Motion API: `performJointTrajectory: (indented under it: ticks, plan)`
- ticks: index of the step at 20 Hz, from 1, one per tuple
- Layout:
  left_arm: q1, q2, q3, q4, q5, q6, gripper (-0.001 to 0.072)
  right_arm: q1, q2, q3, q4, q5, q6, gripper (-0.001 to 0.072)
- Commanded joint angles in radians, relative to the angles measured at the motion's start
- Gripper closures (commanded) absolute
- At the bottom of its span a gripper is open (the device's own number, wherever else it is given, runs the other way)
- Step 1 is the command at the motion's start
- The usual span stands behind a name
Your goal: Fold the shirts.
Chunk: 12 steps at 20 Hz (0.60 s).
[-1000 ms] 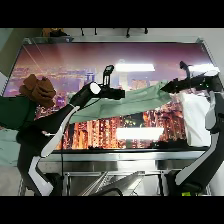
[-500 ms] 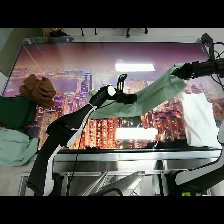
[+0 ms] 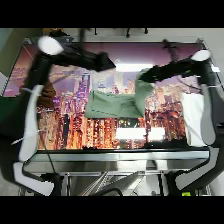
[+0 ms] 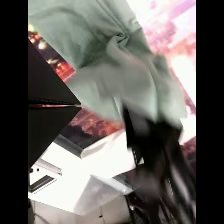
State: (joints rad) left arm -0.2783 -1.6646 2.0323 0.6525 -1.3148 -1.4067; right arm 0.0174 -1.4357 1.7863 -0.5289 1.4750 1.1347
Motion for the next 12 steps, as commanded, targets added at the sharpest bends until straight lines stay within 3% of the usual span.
performJointTrajectory:
  ticks: [1, 5, 6, 7, 8, 12]
  plan:
    - [0.191, 0.27, -0.002, -0.016, -0.13, 0.029, 0.0693, 0.286, -0.089, -0.024, -0.028, -0.357, 0.021, 0.07]
    - [0.331, 0.424, -0.002, -0.016, -0.17, 0.047, 0.0693, 0.562, -0.275, -0.024, -0.028, -0.76, 0.012, 0.0692]
    - [0.351, 0.443, -0.002, -0.016, -0.186, 0.049, 0.0693, 0.612, -0.316, -0.023, -0.024, -0.835, -0.015, 0.0529]
    - [0.368, 0.457, -0.002, -0.016, -0.201, 0.051, 0.0693, 0.641, -0.339, -0.023, -0.024, -0.872, -0.036, 0.0148]
    - [0.382, 0.464, -0.002, -0.016, -0.211, 0.054, 0.0693, 0.652, -0.343, -0.023, -0.024, -0.876, -0.035, 0.001]
    - [0.396, 0.47, -0.036, -0.019, -0.207, 0.053, 0.0692, 0.554, -0.205, -0.022, -0.049, -0.755, -0.035, 0.001]
